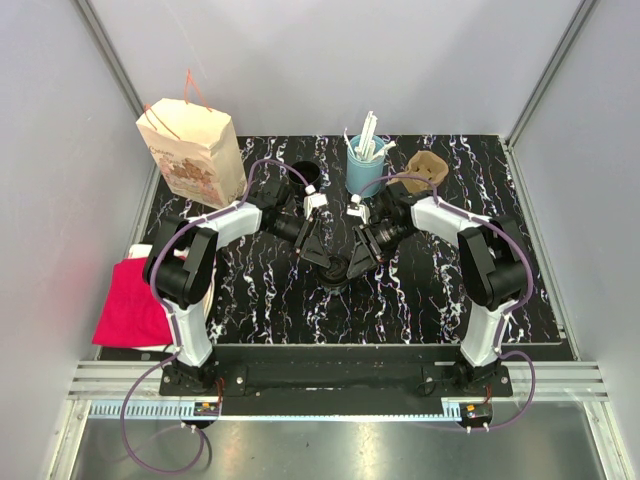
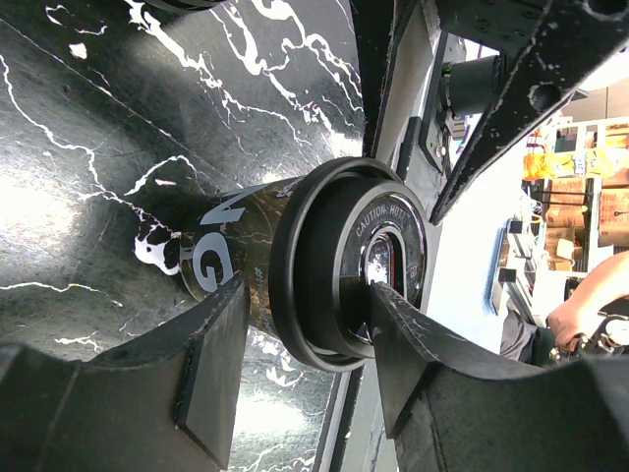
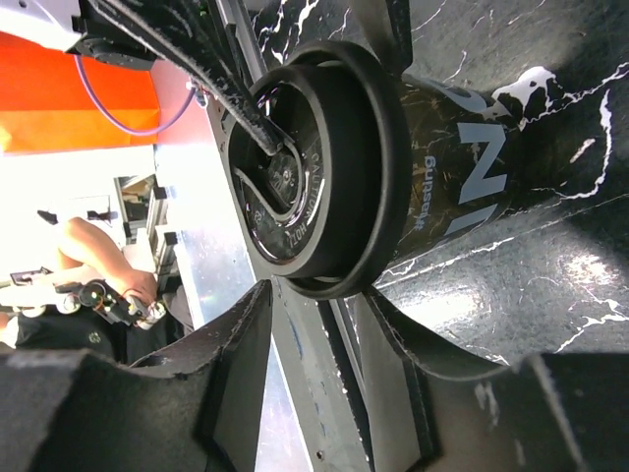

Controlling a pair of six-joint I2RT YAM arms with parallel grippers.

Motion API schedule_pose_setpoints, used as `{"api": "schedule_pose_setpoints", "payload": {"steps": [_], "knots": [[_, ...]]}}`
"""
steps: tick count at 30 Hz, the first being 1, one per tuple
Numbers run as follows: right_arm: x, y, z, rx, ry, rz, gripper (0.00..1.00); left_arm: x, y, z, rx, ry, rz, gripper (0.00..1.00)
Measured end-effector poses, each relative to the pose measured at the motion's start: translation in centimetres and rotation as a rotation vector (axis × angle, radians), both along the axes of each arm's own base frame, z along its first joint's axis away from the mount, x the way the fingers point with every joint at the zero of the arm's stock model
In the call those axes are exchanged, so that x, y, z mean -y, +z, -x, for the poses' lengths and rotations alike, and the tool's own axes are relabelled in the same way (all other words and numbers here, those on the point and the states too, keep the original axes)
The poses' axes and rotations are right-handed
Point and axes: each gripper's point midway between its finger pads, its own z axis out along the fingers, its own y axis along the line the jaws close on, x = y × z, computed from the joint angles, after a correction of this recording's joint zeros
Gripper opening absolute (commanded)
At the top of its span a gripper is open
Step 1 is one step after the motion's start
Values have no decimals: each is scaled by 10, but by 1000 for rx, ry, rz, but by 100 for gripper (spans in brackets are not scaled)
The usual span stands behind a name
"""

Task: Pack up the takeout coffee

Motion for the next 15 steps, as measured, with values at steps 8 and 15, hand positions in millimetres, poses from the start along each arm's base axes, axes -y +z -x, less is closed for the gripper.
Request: {"api": "schedule_pose_setpoints", "payload": {"steps": [8, 15], "knots": [[0, -3, -1, -21, -25, 5, 34, 0, 0, 0, 0, 0, 0, 52], [0, -4, 0, -59, -44, 2, 27, 0, 0, 0, 0, 0, -1, 52]]}}
